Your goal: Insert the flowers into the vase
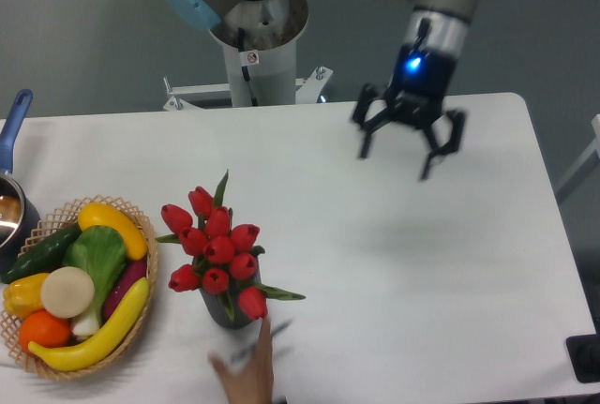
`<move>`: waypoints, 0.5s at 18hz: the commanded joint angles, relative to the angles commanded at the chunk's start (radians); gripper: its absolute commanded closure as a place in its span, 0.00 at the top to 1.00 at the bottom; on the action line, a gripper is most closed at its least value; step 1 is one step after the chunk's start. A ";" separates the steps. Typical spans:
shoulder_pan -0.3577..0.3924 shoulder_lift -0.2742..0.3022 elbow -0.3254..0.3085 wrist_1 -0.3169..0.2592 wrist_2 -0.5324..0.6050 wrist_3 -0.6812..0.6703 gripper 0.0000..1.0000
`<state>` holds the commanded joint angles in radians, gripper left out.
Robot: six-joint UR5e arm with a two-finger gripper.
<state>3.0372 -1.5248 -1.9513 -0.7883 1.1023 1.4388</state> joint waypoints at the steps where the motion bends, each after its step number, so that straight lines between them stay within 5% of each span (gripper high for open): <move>1: 0.002 0.011 0.006 -0.009 0.080 0.005 1.00; 4: 0.009 0.026 0.020 -0.041 0.345 0.124 1.00; 9: 0.109 0.072 0.072 -0.225 0.406 0.245 1.00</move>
<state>3.1458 -1.4528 -1.8792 -1.0136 1.5078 1.6842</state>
